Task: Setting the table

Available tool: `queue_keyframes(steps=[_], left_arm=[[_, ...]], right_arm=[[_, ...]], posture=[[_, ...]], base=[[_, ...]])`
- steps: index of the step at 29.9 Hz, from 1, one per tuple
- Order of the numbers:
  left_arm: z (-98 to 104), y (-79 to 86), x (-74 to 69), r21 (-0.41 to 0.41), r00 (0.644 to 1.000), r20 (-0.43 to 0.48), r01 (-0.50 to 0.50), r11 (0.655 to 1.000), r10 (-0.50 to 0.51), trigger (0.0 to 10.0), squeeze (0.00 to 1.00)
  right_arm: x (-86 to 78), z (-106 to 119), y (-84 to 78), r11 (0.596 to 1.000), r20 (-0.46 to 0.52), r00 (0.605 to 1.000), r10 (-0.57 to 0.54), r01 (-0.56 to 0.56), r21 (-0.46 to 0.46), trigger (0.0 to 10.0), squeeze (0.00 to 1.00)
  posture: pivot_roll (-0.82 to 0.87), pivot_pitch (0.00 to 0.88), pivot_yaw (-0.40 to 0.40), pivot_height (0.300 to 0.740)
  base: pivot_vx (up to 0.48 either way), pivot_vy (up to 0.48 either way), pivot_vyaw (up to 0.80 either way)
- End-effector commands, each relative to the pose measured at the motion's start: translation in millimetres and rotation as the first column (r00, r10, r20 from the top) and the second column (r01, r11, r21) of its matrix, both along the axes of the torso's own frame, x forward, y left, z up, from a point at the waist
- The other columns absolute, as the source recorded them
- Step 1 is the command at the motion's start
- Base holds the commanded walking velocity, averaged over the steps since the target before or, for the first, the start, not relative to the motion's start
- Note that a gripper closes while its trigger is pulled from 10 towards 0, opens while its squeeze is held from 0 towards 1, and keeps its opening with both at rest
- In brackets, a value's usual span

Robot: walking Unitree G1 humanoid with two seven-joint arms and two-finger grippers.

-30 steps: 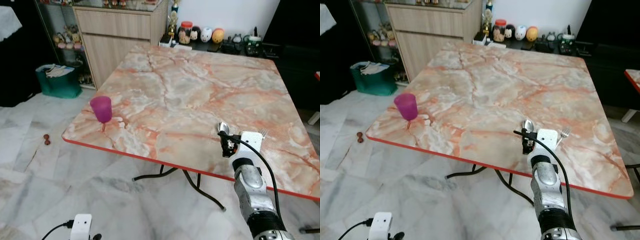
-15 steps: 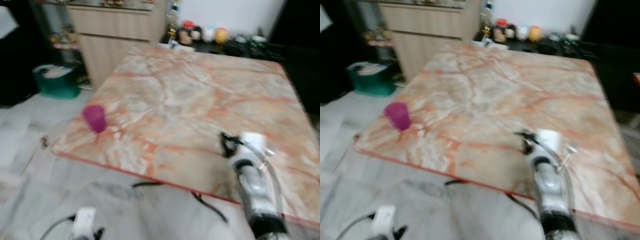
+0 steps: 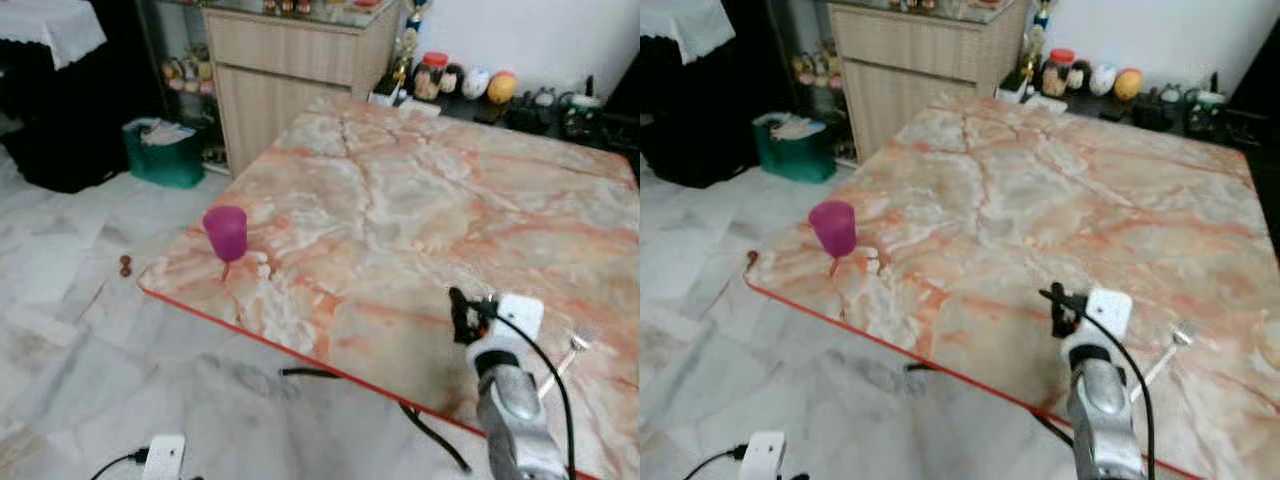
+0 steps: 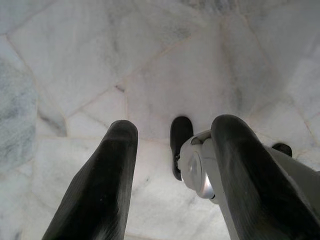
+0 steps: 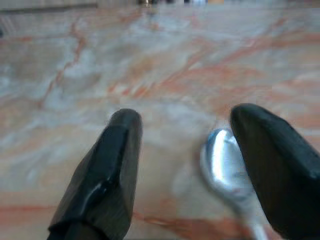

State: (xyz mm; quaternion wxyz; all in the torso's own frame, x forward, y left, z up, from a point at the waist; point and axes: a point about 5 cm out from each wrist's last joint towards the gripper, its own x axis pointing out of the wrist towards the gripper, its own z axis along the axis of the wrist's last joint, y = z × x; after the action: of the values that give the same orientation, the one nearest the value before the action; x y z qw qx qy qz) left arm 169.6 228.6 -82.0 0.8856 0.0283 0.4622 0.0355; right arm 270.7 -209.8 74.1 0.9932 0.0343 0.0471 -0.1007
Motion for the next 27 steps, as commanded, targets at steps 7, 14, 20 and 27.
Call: queue_keyframes(steps=[7,14,20,27], left_arm=[[-2.0,-2.0,-3.1,0.001,1.000,-0.020,0.016,1.000,-0.016,10.0,0.00],[-3.0,-3.7,-4.2,-0.003,0.999,-0.028,0.021,1.000,-0.021,10.0,0.00],[-2.2,-7.9,-0.4,-0.005,0.999,-0.017,0.028,1.000,-0.028,10.0,0.00],[-1.9,-7.9,0.4,-0.005,0.999,-0.016,0.032,0.999,-0.032,10.0,0.00]], right_arm=[[-26.2,-2.3,-1.1,0.995,-0.095,0.995,-0.035,0.043,0.086,10.0,0.42],[-13.9,5.6,5.5,0.987,-0.107,0.994,0.036,-0.019,0.159,10.0,0.47],[-0.1,12.7,2.6,0.988,-0.118,0.991,0.061,-0.043,0.150,10.0,0.00],[6.5,11.2,-3.5,0.992,-0.178,0.984,0.031,-0.008,0.129,10.0,0.00]], posture=[[0.01,0.000,-0.057,0.740],[0.01,0.000,-0.056,0.740],[0.01,0.000,-0.055,0.740],[0.01,0.000,-0.055,0.740]], base=[[0.000,0.000,0.00],[0.000,0.000,0.00],[0.000,0.000,0.00],[0.000,0.000,0.00]])
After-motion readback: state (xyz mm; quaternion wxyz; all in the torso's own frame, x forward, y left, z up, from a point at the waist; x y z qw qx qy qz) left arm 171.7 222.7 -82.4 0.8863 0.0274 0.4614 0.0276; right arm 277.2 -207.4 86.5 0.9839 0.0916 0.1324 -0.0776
